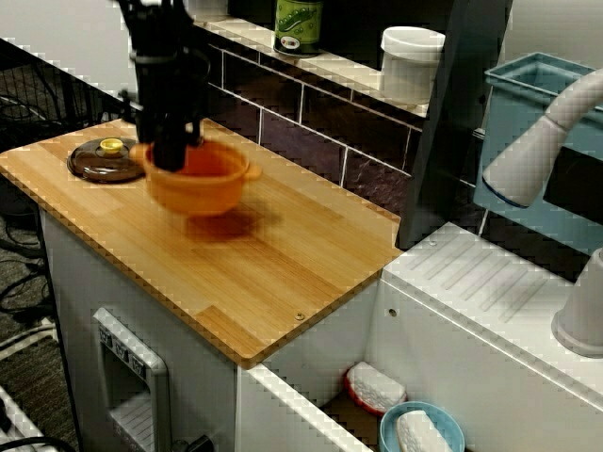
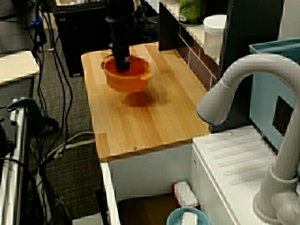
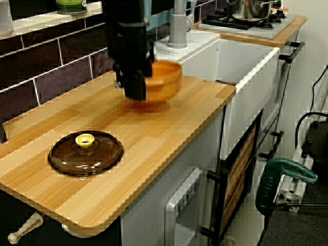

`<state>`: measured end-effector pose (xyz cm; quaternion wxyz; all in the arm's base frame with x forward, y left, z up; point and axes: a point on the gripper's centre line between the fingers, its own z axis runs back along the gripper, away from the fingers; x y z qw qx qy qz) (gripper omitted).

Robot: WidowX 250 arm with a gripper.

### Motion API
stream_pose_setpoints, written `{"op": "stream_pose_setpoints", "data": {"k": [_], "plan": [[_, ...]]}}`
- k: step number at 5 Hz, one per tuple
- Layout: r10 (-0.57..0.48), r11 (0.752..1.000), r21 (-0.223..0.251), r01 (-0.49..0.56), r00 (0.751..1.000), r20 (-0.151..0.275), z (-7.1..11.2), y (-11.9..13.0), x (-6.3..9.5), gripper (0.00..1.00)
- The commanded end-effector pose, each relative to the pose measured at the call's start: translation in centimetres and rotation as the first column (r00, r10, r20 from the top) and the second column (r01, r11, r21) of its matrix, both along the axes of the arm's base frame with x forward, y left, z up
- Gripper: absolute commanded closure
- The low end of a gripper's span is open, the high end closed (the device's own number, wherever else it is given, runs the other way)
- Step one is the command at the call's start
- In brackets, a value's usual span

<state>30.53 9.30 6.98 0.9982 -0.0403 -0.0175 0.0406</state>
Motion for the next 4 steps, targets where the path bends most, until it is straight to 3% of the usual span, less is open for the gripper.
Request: {"op": "stream_pose_setpoints", "data": {"k": [1, 2, 3, 4], "plan": [[-0.014, 0.990, -0.136, 0.024, 0.997, 0.072, 9.8, 0.3, 0.7, 1.00], [-0.021, 0.986, -0.162, 0.035, 0.996, 0.085, 11.9, 0.1, 0.9, 1.00], [-0.029, 0.987, -0.156, 0.047, 0.992, 0.120, 13.4, -0.2, 0.9, 1.00], [-0.065, 0.990, -0.115, 0.083, 0.985, 0.160, 14.0, -1.1, 0.6, 1.00]]}}
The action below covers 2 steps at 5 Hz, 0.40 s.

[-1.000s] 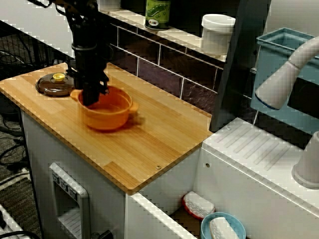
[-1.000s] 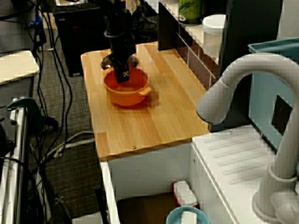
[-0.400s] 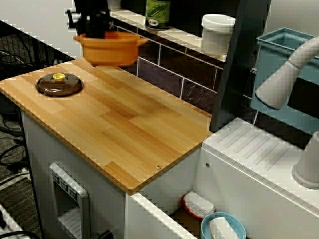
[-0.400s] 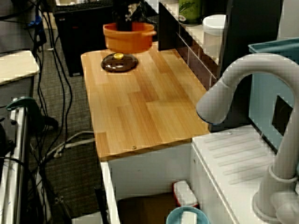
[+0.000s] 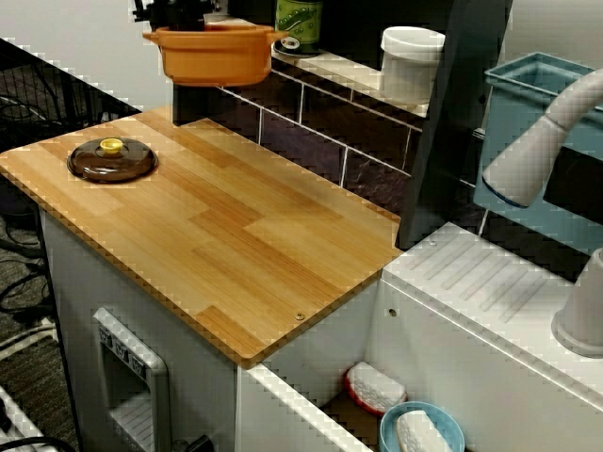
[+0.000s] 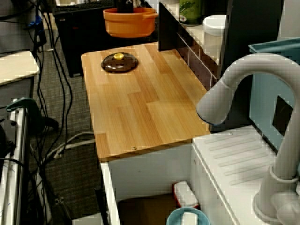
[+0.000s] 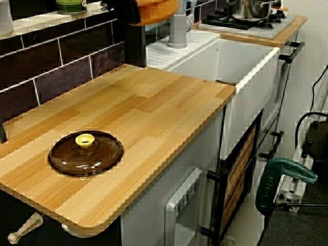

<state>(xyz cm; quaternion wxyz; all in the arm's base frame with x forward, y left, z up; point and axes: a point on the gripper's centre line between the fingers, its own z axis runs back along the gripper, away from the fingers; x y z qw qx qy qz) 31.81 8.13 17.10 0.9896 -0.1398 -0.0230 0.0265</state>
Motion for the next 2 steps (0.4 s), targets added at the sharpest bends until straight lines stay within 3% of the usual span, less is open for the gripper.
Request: {"op": "stream_pose_setpoints", "data": {"k": [1, 2], "plan": [[-0.073, 0.991, 0.128, 0.050, 0.981, 0.181, 4.43, -1.08, -0.82, 1.00], [-0.097, 0.980, 0.189, 0.055, 0.971, 0.220, 4.87, -1.96, -0.50, 1.00]]}}
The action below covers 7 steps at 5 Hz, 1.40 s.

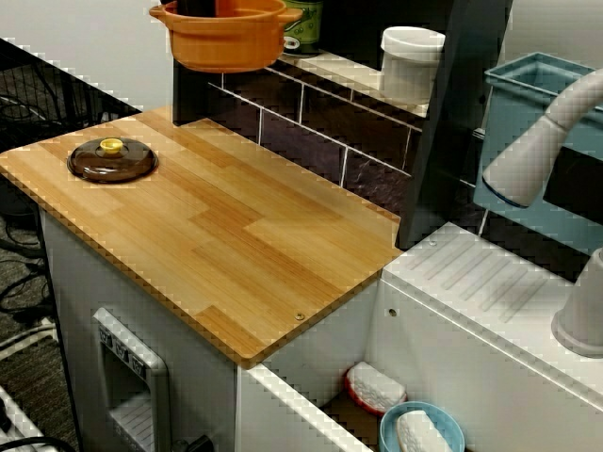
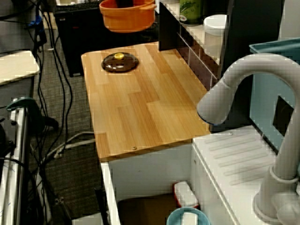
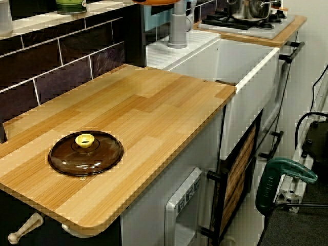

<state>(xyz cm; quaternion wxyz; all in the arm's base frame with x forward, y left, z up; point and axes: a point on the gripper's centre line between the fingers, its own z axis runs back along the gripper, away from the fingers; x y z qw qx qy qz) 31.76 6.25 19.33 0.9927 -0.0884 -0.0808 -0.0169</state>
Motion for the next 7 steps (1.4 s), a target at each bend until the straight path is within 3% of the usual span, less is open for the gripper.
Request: {"op": "stream_pose_setpoints", "data": {"k": [1, 4, 6, 7], "plan": [[-0.052, 0.995, 0.096, 0.041, 0.993, 0.107, 2.9, -0.7, -0.3, 1.00], [-0.196, 0.967, 0.185, 0.178, 0.977, 0.085, 3.7, -3.5, -0.6, 1.00], [-0.271, 0.934, 0.268, 0.236, 0.957, 0.102, 2.8, -5.5, -1.2, 1.00], [-0.277, 0.931, 0.272, 0.244, 0.956, 0.093, 2.6, -5.9, -1.2, 1.00]]}}
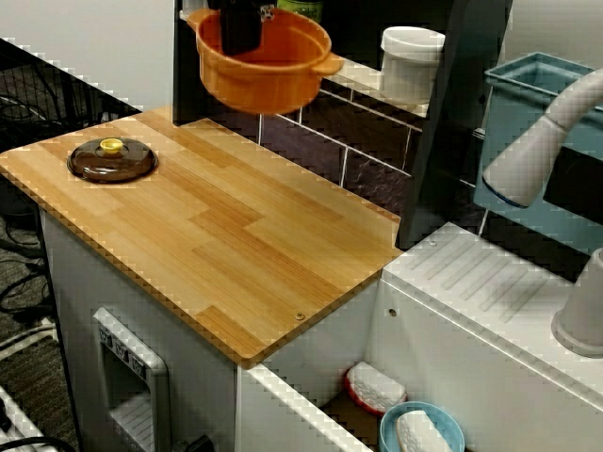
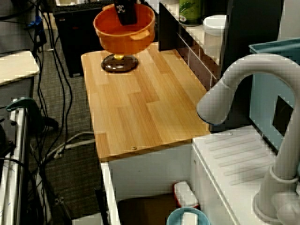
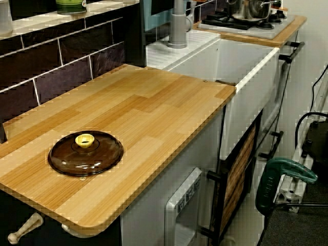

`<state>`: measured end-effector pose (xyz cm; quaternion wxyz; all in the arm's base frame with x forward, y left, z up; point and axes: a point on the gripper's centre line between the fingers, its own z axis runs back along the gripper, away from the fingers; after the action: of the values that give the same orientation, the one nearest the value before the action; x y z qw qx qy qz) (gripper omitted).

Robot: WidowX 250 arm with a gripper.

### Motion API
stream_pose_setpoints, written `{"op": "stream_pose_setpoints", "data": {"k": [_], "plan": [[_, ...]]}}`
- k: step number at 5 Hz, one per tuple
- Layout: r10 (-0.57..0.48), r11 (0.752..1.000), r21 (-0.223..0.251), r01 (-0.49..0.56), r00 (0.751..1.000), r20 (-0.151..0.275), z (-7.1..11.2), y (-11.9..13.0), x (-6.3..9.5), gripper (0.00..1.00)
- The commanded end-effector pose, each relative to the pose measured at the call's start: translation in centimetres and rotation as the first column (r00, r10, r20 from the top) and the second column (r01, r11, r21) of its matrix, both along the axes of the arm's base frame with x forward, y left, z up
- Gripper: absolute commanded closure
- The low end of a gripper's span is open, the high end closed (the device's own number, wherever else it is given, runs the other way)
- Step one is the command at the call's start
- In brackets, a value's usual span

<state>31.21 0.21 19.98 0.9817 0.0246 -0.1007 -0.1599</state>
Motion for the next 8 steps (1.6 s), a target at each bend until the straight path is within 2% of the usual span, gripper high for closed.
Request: {"op": "stream_pose_setpoints", "data": {"k": [1, 4, 7, 8], "plan": [[-0.016, 1.000, 0.004, 0.016, 0.998, 0.054, 2.1, -0.1, -0.7, 1.00], [0.010, 1.000, -0.017, -0.010, 1.000, 0.027, 2.5, 0.9, 0.2, 1.00], [0.026, 0.999, -0.046, -0.025, 0.999, 0.028, 3.7, 1.9, 0.5, 1.00], [0.035, 0.998, -0.045, -0.034, 0.999, 0.021, 3.5, 2.1, 0.8, 1.00]]}}
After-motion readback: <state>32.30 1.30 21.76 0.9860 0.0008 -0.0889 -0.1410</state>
